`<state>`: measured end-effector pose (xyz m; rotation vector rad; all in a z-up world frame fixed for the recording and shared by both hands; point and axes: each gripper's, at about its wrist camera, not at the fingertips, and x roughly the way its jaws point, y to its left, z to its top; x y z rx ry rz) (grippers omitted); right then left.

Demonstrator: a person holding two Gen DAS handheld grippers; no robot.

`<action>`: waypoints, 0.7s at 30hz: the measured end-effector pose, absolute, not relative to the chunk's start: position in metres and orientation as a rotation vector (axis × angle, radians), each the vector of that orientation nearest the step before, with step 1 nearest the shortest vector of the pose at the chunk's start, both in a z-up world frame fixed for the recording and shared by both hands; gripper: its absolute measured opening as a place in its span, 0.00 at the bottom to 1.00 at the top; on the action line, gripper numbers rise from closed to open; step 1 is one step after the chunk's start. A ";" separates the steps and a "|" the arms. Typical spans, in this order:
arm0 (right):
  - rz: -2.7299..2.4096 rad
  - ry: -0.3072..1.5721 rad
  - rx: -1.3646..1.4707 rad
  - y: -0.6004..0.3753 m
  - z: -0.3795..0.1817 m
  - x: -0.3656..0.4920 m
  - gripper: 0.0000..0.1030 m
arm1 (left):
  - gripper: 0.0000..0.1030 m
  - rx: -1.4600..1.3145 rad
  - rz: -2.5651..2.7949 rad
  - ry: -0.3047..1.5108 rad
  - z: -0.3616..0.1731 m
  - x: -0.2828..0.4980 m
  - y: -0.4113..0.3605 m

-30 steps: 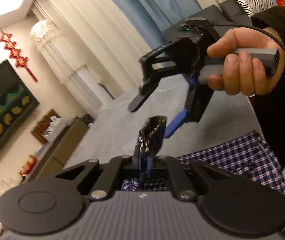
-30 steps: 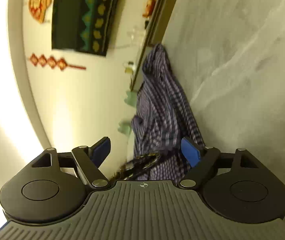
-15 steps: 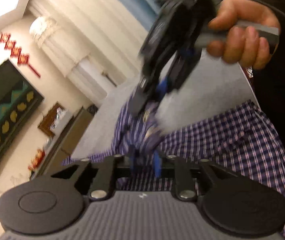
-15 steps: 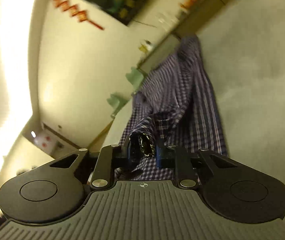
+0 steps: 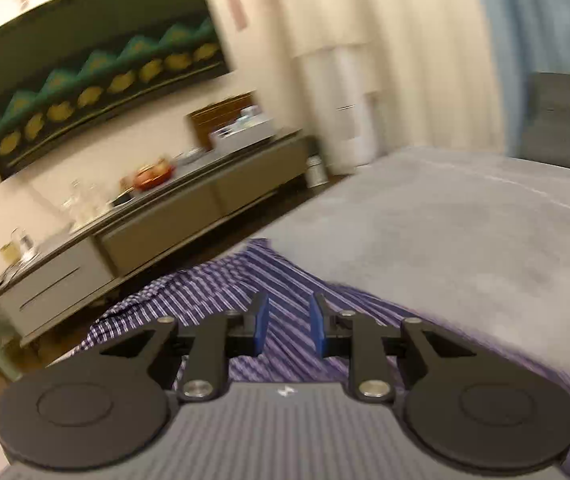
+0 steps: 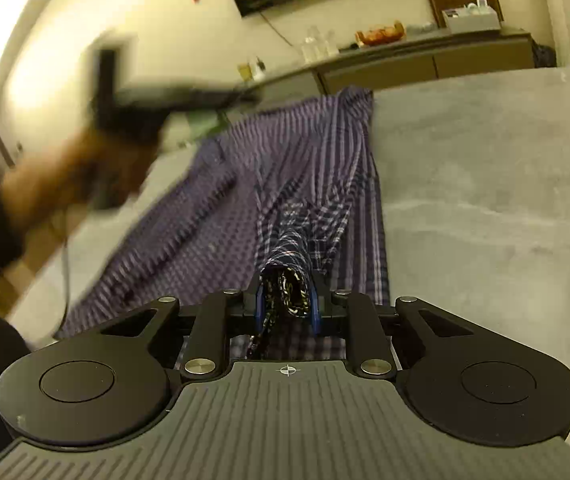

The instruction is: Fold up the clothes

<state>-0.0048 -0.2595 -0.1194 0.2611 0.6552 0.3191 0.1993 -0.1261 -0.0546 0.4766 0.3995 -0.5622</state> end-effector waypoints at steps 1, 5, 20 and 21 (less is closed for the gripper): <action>0.300 0.668 0.241 -0.259 -0.122 -0.007 0.20 | 0.21 0.501 -0.539 0.417 -0.062 0.216 -0.141; 0.262 0.717 0.218 -0.265 -0.132 -0.014 0.21 | 0.19 0.613 -0.460 0.503 -0.101 0.255 -0.176; 0.215 0.542 0.152 -0.268 -0.110 -0.039 0.63 | 0.19 0.405 -0.708 0.513 -0.083 0.138 -0.099; 0.214 0.528 0.146 -0.266 -0.109 -0.041 0.63 | 0.19 0.423 -0.753 0.516 -0.086 0.122 -0.098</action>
